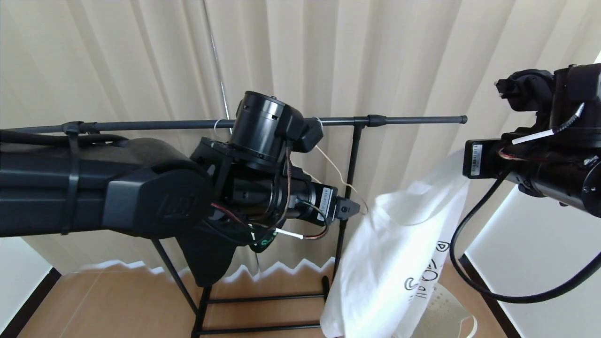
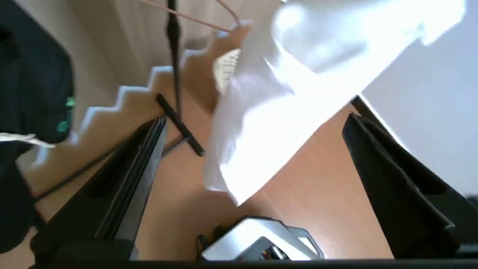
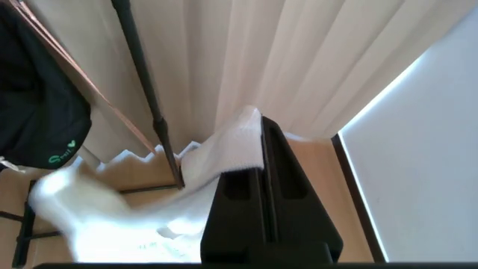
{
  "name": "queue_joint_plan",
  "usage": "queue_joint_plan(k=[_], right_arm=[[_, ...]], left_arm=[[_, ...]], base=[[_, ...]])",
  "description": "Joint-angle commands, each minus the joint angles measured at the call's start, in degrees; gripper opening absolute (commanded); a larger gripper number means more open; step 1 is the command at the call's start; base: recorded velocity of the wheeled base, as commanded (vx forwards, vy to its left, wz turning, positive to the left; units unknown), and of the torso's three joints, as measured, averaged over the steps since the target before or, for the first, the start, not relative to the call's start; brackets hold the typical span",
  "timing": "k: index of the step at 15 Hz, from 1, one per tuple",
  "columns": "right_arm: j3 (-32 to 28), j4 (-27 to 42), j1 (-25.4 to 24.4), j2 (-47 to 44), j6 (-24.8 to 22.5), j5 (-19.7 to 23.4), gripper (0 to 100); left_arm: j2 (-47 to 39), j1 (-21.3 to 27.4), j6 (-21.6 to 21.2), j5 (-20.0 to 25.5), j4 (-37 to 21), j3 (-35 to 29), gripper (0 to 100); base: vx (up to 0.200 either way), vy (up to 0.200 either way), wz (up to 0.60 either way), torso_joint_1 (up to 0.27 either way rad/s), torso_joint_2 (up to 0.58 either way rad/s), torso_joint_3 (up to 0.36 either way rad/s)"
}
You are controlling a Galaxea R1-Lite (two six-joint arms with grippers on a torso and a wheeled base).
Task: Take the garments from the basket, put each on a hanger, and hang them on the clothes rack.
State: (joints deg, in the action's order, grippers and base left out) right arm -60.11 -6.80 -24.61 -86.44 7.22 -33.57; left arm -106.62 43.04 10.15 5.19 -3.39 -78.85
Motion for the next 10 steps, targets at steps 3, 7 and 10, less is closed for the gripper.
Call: queue_joint_plan(k=[3, 7, 10], right_arm=[[1.3, 0.1, 3.9, 5.2, -2.9, 2.5, 0], [2.5, -0.1, 4.4, 6.7, -4.5, 5.7, 0], [2.5, -0.4, 5.3, 6.5, -4.5, 6.2, 0]], left_arm=[[5.5, -4.7, 0.2, 8.3, 0.0, 3.0, 100], [-0.2, -4.5, 0.0, -2.0, 0.0, -0.6, 100], [-11.1, -4.4, -0.5, -14.2, -0.1, -11.1, 100]], base=[[0.000, 0.000, 0.00, 0.000, 0.00, 0.000], [0.000, 0.000, 0.00, 0.000, 0.00, 0.000], [0.000, 0.000, 0.00, 0.000, 0.00, 0.000]])
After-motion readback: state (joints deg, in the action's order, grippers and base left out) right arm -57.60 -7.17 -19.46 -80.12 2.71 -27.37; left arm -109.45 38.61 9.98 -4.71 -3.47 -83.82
